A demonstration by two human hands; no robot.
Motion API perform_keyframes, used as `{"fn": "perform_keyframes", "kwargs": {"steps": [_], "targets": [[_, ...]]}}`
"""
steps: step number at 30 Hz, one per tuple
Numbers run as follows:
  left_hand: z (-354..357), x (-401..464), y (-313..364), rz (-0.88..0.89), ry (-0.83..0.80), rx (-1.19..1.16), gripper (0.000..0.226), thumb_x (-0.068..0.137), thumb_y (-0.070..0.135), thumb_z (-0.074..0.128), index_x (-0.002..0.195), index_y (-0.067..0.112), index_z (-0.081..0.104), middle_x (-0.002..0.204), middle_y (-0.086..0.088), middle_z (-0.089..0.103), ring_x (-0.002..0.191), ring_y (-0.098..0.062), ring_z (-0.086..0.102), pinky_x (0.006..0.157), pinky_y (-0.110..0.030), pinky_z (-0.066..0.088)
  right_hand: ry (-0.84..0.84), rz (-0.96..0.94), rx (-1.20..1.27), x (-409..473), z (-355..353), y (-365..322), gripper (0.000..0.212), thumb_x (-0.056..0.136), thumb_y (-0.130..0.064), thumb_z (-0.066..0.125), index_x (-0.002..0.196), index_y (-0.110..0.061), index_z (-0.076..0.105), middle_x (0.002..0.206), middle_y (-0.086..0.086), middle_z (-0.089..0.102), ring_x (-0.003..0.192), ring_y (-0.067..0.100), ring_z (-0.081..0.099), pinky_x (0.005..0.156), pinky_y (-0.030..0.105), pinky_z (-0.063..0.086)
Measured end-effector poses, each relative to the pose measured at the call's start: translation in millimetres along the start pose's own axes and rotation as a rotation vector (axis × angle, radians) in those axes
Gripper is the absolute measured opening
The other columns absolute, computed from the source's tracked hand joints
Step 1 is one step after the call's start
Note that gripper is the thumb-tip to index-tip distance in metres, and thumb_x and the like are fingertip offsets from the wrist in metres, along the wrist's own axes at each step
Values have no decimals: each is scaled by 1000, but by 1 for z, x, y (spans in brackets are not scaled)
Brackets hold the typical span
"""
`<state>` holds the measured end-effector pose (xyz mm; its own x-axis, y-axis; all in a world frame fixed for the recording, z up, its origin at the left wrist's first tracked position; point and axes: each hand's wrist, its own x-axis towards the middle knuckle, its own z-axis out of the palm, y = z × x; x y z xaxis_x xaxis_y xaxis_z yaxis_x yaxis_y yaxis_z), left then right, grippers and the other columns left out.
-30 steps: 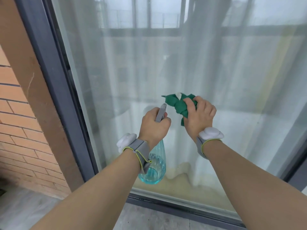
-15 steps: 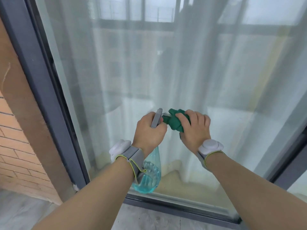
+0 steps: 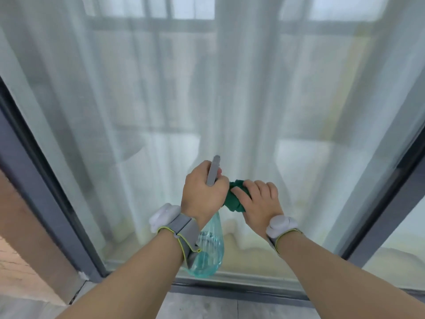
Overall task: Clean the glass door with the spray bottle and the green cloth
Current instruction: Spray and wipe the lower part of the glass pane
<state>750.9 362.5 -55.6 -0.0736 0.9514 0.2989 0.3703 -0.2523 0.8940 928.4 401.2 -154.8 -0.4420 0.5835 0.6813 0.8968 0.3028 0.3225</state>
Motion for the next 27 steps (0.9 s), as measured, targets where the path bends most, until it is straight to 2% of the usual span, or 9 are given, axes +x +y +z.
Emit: {"fn": "perform_keyframes", "kwargs": {"steps": [3, 5, 12, 14, 17, 19, 21, 24, 27], "targets": [[14, -8, -2, 8, 12, -33, 7, 84, 16, 54, 82, 11, 57, 74, 3, 54, 65, -16, 47, 57, -26, 41, 38, -15, 70, 2, -3, 2, 58, 68, -13, 65, 123, -22, 49, 115, 3, 52, 93, 30, 51, 83, 42, 37], [25, -21, 11, 18, 20, -28, 18, 78, 24, 51, 84, 9, 57, 73, 3, 53, 64, -15, 46, 58, -26, 41, 24, -68, 156, 3, -16, 12, 56, 69, -18, 64, 123, -20, 46, 112, 4, 53, 92, 30, 51, 81, 40, 37], [61, -42, 62, 42, 16, 1, 10, 85, 13, 57, 88, 4, 59, 74, 2, 53, 65, -16, 45, 59, -25, 38, -76, -183, 291, -14, -51, 64, 53, 61, -30, 63, 110, -22, 46, 98, 0, 51, 81, 24, 45, 71, 35, 35], [69, -45, 65, 16, -4, -40, 19, 79, 18, 56, 87, 2, 57, 73, 2, 51, 65, -17, 44, 58, -28, 39, -136, -65, 288, -24, -53, 76, 54, 62, -31, 62, 114, -25, 49, 98, -3, 50, 83, 25, 48, 72, 34, 33], [86, -56, 73, -9, -26, -43, 15, 84, 13, 58, 87, -1, 57, 77, 0, 52, 67, -17, 45, 56, -23, 39, -261, 292, 348, -41, -63, 87, 52, 68, -36, 63, 118, -29, 52, 104, -6, 50, 92, 22, 48, 76, 33, 32], [94, -62, 78, -18, -35, -56, 15, 78, 20, 57, 82, 5, 56, 79, 0, 54, 67, -16, 45, 55, -23, 39, -359, 384, 388, -51, -69, 91, 52, 72, -40, 63, 121, -31, 49, 110, -6, 49, 99, 22, 46, 82, 34, 35], [98, -63, 81, -14, -39, -79, 18, 75, 21, 55, 82, 5, 56, 79, 0, 54, 66, -17, 45, 57, -25, 39, -489, 342, 393, -55, -74, 93, 52, 74, -42, 62, 123, -32, 47, 112, -5, 48, 102, 22, 46, 84, 36, 36], [108, -67, 78, -39, -25, -30, 12, 86, 9, 58, 89, -3, 57, 78, -3, 52, 67, -20, 43, 60, -28, 38, -890, 370, 493, -58, -80, 93, 52, 71, -37, 66, 119, -28, 48, 110, -1, 52, 99, 23, 53, 83, 35, 46], [114, -71, 70, -44, -50, -3, 10, 84, 13, 57, 83, 3, 54, 76, -3, 50, 65, -21, 41, 56, -26, 36, -1145, 348, 580, -57, -82, 80, 48, 67, -23, 70, 113, -18, 56, 102, 1, 62, 84, 20, 61, 72, 30, 55]]}}
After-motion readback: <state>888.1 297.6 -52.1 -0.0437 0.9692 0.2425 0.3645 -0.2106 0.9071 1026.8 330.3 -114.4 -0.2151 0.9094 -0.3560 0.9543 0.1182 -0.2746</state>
